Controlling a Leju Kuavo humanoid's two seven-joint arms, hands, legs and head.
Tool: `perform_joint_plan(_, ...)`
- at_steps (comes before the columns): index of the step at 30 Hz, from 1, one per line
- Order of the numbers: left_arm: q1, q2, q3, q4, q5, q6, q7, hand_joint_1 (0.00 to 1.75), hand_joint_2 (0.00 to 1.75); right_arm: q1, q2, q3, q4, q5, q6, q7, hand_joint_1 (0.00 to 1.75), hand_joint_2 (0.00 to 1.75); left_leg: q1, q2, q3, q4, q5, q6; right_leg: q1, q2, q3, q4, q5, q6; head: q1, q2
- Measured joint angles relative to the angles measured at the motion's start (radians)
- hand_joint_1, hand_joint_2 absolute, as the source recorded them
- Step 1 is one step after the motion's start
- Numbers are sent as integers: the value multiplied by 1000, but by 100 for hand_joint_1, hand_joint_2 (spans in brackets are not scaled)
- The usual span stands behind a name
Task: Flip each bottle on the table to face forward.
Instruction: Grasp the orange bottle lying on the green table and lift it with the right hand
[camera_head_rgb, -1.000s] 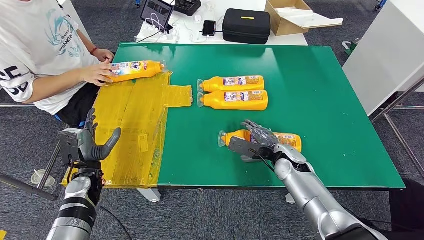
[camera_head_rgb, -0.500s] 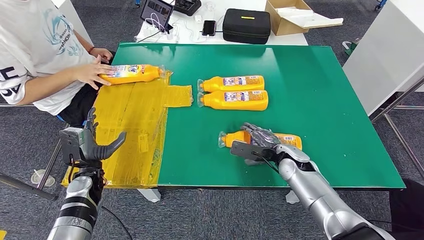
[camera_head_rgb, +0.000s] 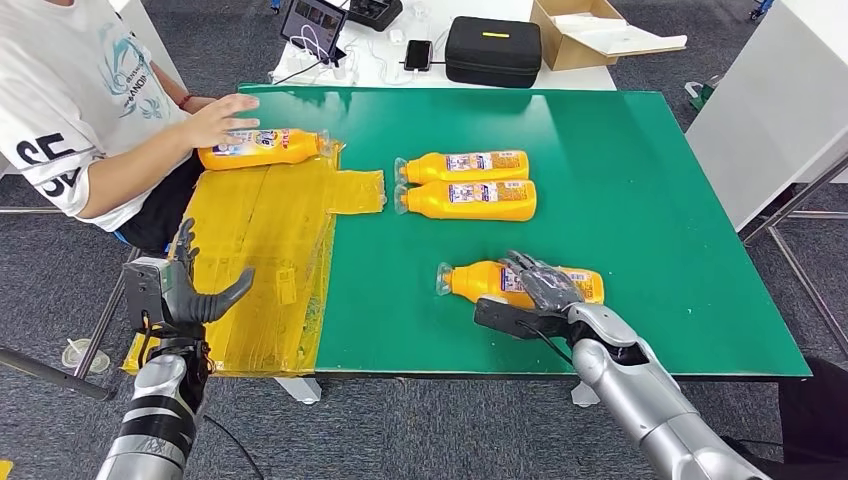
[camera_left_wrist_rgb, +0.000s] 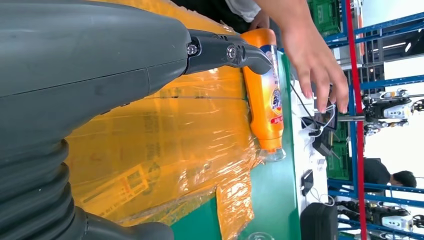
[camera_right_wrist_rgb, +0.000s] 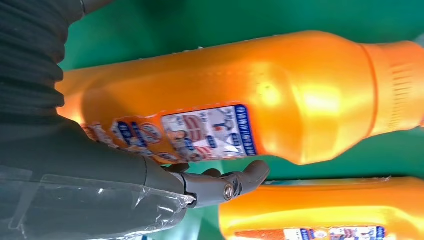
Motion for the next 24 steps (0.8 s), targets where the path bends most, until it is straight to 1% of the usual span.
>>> perform_joint_plan(8,7,0,0,0,-2,-7,0,0,175,36,-16,-15,-52,19,-10,13,0,175,0,0,0,0,0,0,0,0,0,0,0,0,0,0)
perform_joint_plan(18,17,0,1,0,0,-33,0,0,175,68,-17,-54,-57,80,-23,54,0,175,0,0,0,0,0,0,0,0,0,0,0,0,0,0)
perform_joint_plan(24,21,0,7,0,1,-48,0,0,175,75,-19,-86,-49,83,2,69,0,175,0,0,0,0,0,0,0,0,0,0,0,0,0,0)
